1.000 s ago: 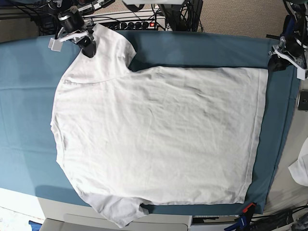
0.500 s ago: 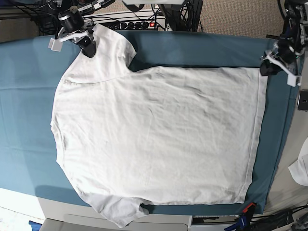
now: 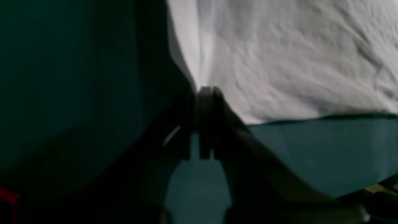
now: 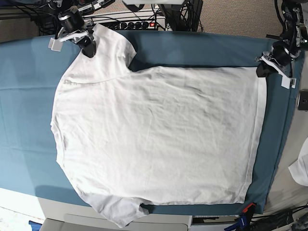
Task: Fold the T-shirt properly
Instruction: 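Lift both held corners and pull the shirt edge toward the robot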
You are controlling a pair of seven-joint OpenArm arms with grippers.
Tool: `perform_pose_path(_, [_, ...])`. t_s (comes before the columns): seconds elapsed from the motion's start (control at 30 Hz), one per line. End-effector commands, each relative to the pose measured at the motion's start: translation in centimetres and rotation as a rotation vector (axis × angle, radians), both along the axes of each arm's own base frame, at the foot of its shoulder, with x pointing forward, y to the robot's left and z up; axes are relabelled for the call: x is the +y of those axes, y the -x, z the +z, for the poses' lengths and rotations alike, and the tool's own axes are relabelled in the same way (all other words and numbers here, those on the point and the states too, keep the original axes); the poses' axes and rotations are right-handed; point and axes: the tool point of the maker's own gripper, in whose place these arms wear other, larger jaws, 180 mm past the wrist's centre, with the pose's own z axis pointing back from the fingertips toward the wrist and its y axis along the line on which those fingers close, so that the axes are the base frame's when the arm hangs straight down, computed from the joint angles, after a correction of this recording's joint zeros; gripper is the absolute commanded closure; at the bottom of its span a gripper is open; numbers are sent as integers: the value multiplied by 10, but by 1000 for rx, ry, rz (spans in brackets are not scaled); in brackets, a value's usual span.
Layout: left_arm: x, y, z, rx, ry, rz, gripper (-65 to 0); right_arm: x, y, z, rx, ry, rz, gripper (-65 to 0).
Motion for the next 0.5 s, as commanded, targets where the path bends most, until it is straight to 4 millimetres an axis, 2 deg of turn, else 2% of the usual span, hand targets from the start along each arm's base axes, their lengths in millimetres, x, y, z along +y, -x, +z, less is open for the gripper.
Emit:
perform_pose_path(0.0, [4,-4,8,-23,-12,-7,0,3,16,-15,100,23,34,0])
perform_pose_path(0.17, [5,-3,6,-17,-17,-9,0,3,17,-16,105,22,37,0])
perform_pose_path(0.47, [4,0,4,-2,-18,-15,0,2,33,-21,149,34,45,0])
